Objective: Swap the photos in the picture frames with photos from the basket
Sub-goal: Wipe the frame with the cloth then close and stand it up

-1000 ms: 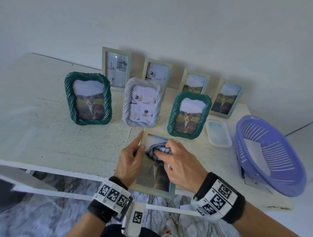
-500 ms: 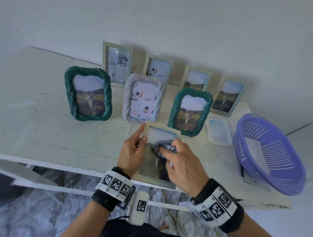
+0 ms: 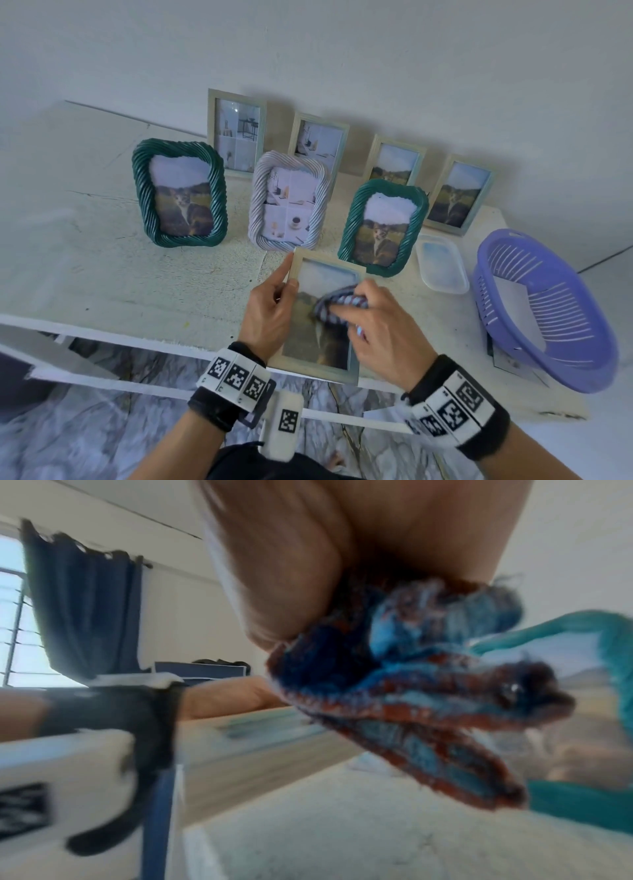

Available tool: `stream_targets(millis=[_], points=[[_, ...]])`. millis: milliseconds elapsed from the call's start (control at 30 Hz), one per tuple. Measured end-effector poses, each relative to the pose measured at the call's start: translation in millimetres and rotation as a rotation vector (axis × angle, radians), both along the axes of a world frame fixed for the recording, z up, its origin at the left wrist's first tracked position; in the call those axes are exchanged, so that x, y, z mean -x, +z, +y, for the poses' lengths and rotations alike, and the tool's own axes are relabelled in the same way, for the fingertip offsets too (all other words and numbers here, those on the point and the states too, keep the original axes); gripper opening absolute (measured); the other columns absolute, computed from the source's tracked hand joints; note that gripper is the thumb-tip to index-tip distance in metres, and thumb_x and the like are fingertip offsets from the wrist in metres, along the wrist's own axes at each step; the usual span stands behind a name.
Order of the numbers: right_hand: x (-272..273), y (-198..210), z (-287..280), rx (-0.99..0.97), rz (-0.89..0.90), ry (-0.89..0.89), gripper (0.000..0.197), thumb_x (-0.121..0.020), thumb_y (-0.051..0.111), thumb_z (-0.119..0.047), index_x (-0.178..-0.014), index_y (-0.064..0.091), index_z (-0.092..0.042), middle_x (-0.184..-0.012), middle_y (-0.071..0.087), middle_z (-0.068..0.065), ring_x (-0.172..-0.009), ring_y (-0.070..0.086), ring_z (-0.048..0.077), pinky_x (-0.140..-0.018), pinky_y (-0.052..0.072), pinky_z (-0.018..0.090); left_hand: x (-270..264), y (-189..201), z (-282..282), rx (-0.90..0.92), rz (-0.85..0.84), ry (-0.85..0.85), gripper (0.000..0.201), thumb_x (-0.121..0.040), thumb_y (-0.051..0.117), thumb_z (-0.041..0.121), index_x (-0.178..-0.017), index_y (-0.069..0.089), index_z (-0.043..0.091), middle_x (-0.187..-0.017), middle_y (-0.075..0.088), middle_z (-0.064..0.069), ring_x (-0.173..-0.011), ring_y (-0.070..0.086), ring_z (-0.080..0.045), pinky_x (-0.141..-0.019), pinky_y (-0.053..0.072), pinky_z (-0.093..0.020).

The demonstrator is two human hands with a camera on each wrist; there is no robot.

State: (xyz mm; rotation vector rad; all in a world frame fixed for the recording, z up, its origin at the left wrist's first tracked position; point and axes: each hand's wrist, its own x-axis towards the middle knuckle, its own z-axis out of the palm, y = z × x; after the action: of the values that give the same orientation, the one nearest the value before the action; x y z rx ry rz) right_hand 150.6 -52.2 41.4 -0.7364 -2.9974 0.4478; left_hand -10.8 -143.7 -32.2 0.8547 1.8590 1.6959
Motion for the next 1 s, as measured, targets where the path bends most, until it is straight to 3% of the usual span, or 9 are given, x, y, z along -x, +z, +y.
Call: stream_targets(millis=[200,267,400,533,633,700,767,900,1000], points=[[-8,-1,-29,0.088,-0.047,0.173,0.036,-0.090,0.057,-0.018,-0.125,0.062,-0.026,-0.119,0.040,0.001,-0.105,0.044,0.017,-0.088,0.052,0.029,4,0,-4,-0.005,0.019,-0.004,0.045,-0.101,0.048,0.017,-0.145,0.043,0.026,-0.054,0.036,0.010,-0.048,0.033,-0.007,-0.046,0.036,-0.025],[-1,-1,-12,0.040,-0.024,0.089,0.038,-0.091,0.057,-0.014,-0.127,0.061,-0.026,-0.124,0.042,0.002,-0.106,0.043,0.019,-0.091,0.052,0.032,1,-1,-4,-0.007,0.008,-0.020,0.046,-0.100,0.048,0.021,-0.145,0.041,0.029,-0.056,0.038,0.006,-0.050,0.035,-0.008,-0.047,0.036,-0.027],[17,3,-3,-0.122,0.038,-0.019,0.048,-0.082,0.062,-0.005,-0.129,0.060,-0.016,-0.130,0.047,0.005,-0.101,0.045,0.026,-0.082,0.055,0.036,0,0,-1,-0.057,-0.069,-0.076,0.051,-0.091,0.049,0.044,-0.142,0.043,0.041,-0.077,0.063,-0.023,-0.068,0.053,-0.020,-0.064,0.052,-0.060],[12,-1,-18,-0.144,0.020,0.188,0.046,-0.077,0.062,-0.002,-0.121,0.064,-0.014,-0.130,0.055,0.005,-0.093,0.043,0.020,-0.080,0.046,0.028,4,1,-8,-0.084,-0.064,-0.059,0.048,-0.097,0.051,0.031,-0.144,0.045,0.029,-0.086,0.072,-0.014,-0.078,0.060,-0.016,-0.077,0.056,-0.052],[19,-3,1,-0.156,-0.002,0.090,0.049,-0.083,0.053,-0.002,-0.129,0.059,-0.015,-0.137,0.051,0.002,-0.094,0.044,0.024,-0.084,0.039,0.028,-1,-1,-9,-0.085,-0.076,-0.075,0.053,-0.093,0.048,0.039,-0.146,0.042,0.030,-0.073,0.062,-0.012,-0.065,0.048,-0.018,-0.062,0.051,-0.044],[20,-3,-7,-0.116,-0.004,0.088,0.050,-0.083,0.053,-0.001,-0.130,0.059,-0.016,-0.139,0.050,0.000,-0.095,0.042,0.025,-0.083,0.044,0.030,1,-1,-9,-0.076,-0.076,-0.066,0.053,-0.093,0.047,0.036,-0.146,0.041,0.030,-0.068,0.059,-0.015,-0.062,0.049,-0.018,-0.063,0.050,-0.039],[16,-2,-21,-0.065,0.012,0.192,0.047,-0.080,0.056,0.000,-0.124,0.063,-0.016,-0.136,0.053,0.000,-0.090,0.040,0.021,-0.079,0.045,0.029,3,-1,-11,-0.086,-0.100,-0.071,0.050,-0.094,0.048,0.038,-0.143,0.044,0.035,-0.081,0.065,-0.026,-0.077,0.059,-0.020,-0.078,0.057,-0.051],[21,1,-2,-0.092,0.044,0.106,0.047,-0.082,0.056,0.003,-0.125,0.063,-0.015,-0.134,0.055,-0.001,-0.093,0.041,0.020,-0.082,0.050,0.035,3,1,-14,-0.069,-0.122,-0.084,0.053,-0.092,0.049,0.047,-0.144,0.042,0.037,-0.094,0.069,-0.008,-0.088,0.058,-0.020,-0.082,0.051,-0.065],[29,2,-7,-0.121,0.052,0.075,0.049,-0.082,0.055,0.001,-0.128,0.060,-0.014,-0.138,0.052,0.002,-0.096,0.043,0.026,-0.084,0.049,0.035,6,7,-11,-0.093,-0.097,-0.075,0.051,-0.096,0.047,0.029,-0.146,0.042,0.021,-0.107,0.074,-0.005,-0.098,0.068,-0.020,-0.088,0.056,-0.045]])
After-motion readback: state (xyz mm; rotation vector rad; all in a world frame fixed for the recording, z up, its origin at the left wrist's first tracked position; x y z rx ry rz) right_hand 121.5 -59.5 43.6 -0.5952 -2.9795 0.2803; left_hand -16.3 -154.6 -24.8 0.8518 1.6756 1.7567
